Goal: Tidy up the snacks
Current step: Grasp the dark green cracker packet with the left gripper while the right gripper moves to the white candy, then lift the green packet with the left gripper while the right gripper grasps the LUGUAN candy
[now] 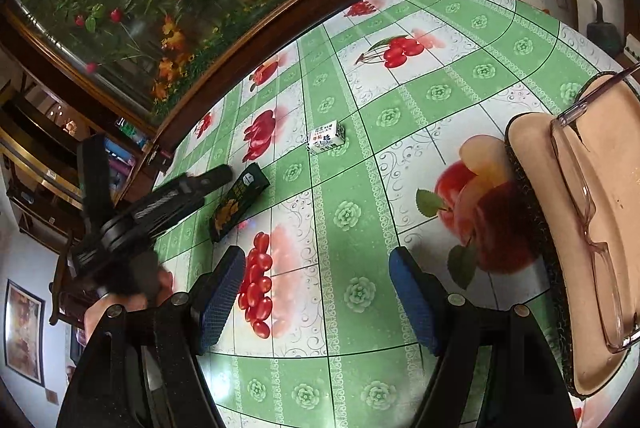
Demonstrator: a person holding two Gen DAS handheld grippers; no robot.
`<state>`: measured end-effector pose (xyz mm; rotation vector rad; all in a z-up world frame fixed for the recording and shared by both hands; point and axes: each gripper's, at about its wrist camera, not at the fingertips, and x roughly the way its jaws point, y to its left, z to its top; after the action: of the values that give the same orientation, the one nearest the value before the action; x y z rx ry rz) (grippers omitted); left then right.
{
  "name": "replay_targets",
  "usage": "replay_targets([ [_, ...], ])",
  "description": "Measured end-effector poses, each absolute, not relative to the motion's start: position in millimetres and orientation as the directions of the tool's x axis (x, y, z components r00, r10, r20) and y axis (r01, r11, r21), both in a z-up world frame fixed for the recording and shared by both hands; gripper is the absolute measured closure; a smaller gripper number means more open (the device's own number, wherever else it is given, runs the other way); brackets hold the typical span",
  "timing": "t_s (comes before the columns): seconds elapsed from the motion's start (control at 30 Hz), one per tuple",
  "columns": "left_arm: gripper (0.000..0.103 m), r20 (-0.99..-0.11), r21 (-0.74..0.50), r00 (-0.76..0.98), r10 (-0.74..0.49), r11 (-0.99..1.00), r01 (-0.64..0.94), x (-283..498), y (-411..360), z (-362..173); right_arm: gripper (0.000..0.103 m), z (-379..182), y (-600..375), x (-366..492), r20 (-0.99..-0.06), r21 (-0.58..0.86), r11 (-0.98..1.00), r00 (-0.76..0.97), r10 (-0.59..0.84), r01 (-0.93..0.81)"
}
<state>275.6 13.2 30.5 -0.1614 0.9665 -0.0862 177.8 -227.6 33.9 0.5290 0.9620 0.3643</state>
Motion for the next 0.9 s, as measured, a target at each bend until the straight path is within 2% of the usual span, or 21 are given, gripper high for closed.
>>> replay_targets([
  [0.2,0.024,-0.833,-0.106,0.535,-0.141,0.99,0.094,271.0,-5.3,18.1,0.025,33.9,-229.2,178.9,-0.676,0.574,0.817,0.53,0.511,-0.055],
  [0.23,0.031,-0.834,-0.066,0.539,-0.116,0.992,0.111,267.5,-10.2,17.7,0.025,33.9,-228.8,178.8,-0.677,0.572,0.819,0.531,0.51,-0.056],
  [0.27,0.043,-0.833,-0.016,0.548,-0.079,0.993,0.119,264.8,-14.7,17.1,0.025,34.1,-228.1,178.5,-0.679,0.568,0.821,0.531,0.507,-0.057],
  [0.3,0.045,-0.826,0.019,0.561,-0.056,0.992,0.127,261.4,-17.9,17.5,0.025,34.0,-227.9,178.4,-0.68,0.566,0.822,0.532,0.505,-0.057],
  [0.33,0.052,-0.823,0.0,0.562,-0.076,0.991,0.134,257.8,-18.5,18.0,0.025,34.2,-227.4,177.9,-0.68,0.565,0.823,0.533,0.504,-0.056],
  [0.4,0.058,-0.821,0.014,0.567,-0.069,0.99,0.142,253.0,-21.5,18.5,0.025,34.1,-227.4,177.8,-0.683,0.56,0.826,0.535,0.498,-0.054],
  [0.6,0.059,-0.823,-0.004,0.565,-0.055,0.996,0.091,220.6,-22.6,18.7,0.025,35.3,-230.6,177.8,-0.681,0.557,0.829,0.545,0.489,-0.049],
  [0.9,0.06,-0.788,-0.023,0.613,-0.051,0.998,0.054,81.8,-8.3,14.1,0.025,35.7,-226.7,177.8,-0.687,0.53,0.846,0.556,0.468,-0.057],
])
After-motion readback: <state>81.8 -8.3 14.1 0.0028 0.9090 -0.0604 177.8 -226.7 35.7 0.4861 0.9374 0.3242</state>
